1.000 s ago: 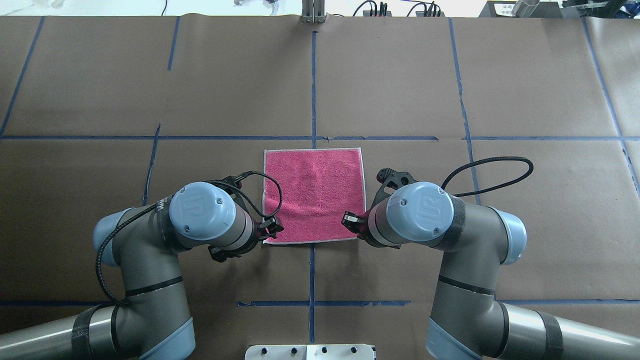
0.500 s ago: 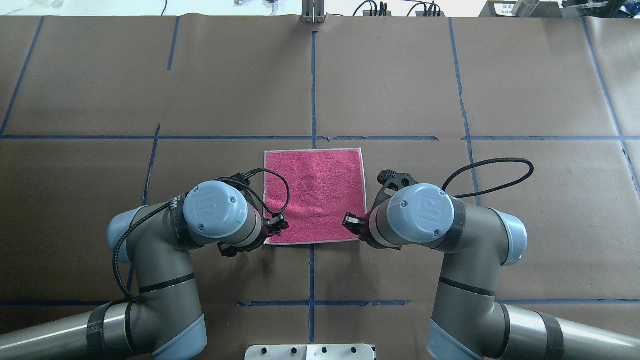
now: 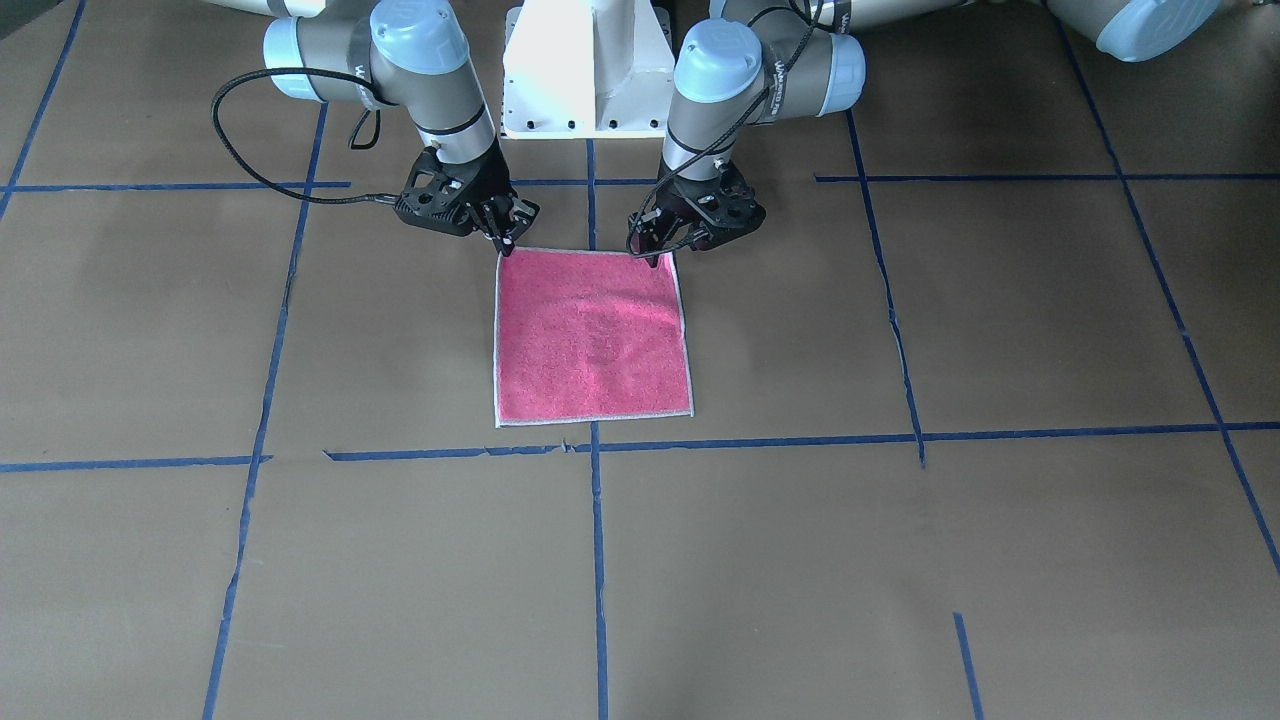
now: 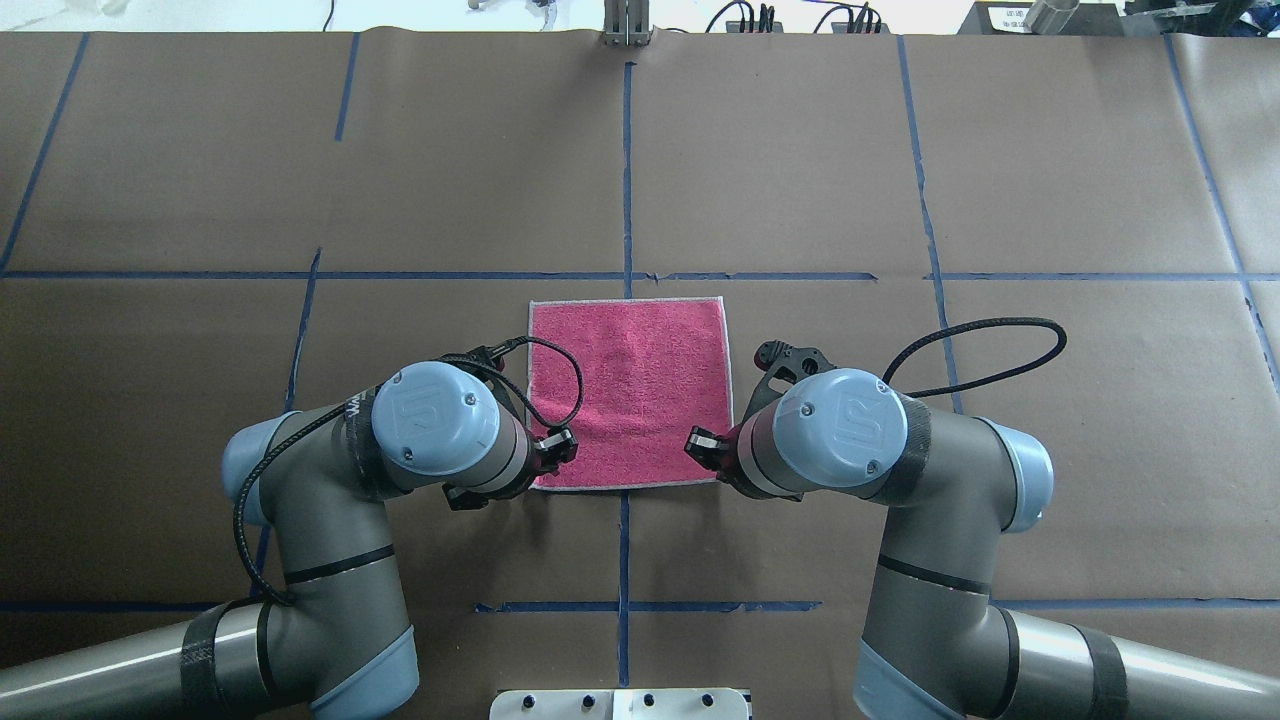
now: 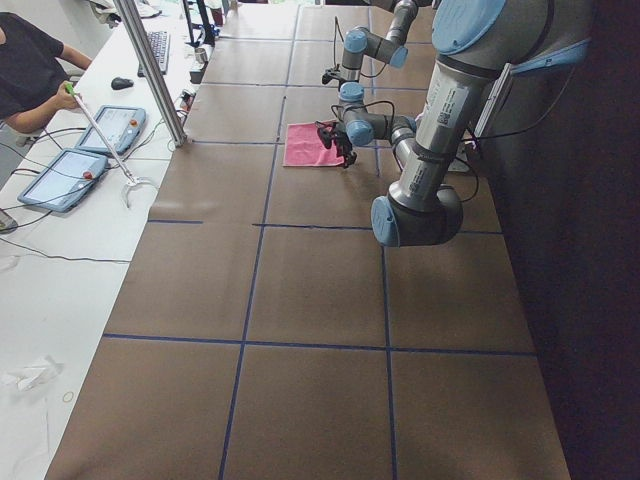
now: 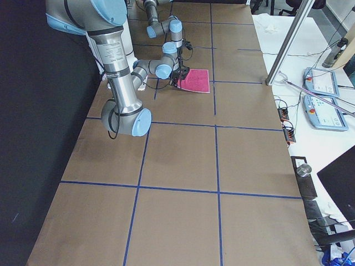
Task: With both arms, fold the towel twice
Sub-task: 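Pinch the two near towel corners with both grippers, then lift both near corners and fold them over onto the far edge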
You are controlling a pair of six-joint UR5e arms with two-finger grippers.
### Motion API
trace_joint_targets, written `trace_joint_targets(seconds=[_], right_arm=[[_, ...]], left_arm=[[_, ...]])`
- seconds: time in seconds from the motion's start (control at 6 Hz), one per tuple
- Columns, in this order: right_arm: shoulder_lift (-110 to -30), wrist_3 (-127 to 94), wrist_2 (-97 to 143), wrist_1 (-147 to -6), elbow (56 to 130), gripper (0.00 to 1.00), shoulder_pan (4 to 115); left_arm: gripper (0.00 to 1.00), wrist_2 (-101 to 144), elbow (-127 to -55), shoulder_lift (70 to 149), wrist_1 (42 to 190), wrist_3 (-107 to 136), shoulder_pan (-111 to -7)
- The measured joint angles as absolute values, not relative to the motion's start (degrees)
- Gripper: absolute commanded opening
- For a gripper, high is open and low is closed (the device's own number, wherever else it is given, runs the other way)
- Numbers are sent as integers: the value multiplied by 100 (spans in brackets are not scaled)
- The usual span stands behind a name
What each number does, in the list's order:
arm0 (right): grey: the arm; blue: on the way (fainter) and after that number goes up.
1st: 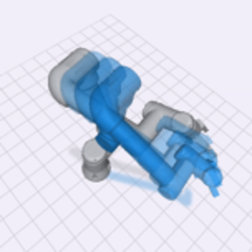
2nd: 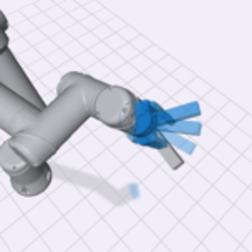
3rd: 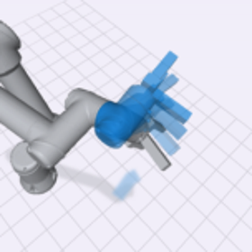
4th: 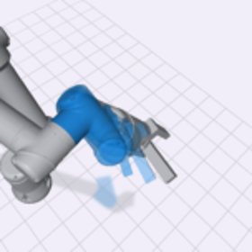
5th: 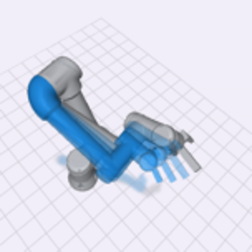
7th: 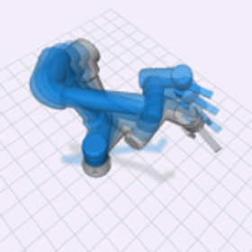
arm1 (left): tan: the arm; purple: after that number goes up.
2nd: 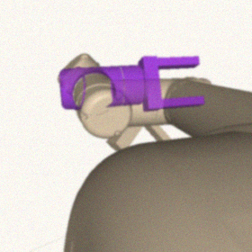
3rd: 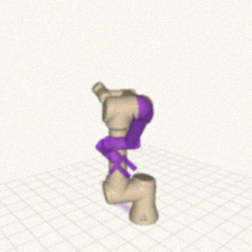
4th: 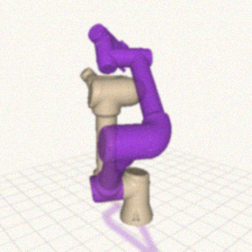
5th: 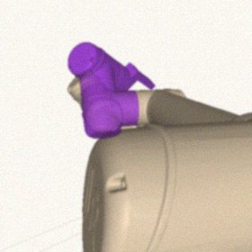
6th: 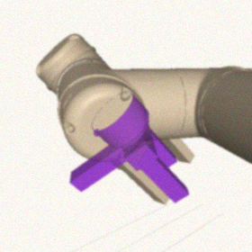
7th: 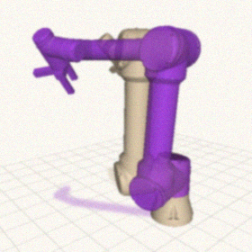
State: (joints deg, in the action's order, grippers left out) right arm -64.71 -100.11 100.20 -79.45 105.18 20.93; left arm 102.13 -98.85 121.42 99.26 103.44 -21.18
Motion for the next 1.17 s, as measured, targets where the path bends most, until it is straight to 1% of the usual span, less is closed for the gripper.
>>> trace_joint_targets(seconds=[0.17, 0.33, 0.83, 1.17], right_arm=[[-6466, -10011, 10020, -7945, 10518, 2, 2088], [-6463, -10011, 10020, -7945, 10515, 2, 2086], [-6486, -10013, 10022, -7945, 10571, 2, 2065], [-6827, -10026, 10043, -7950, 11126, 2, 1931]], left_arm=[[8, 10213, -9882, 12145, 9936, 10345, -2118], [0, 10213, -9879, 12146, 9945, 10350, -2118], [0, 10225, -10035, 12226, 9921, 10391, -2116], [0, 10232, -10399, 12196, 9885, 10592, -2116]])
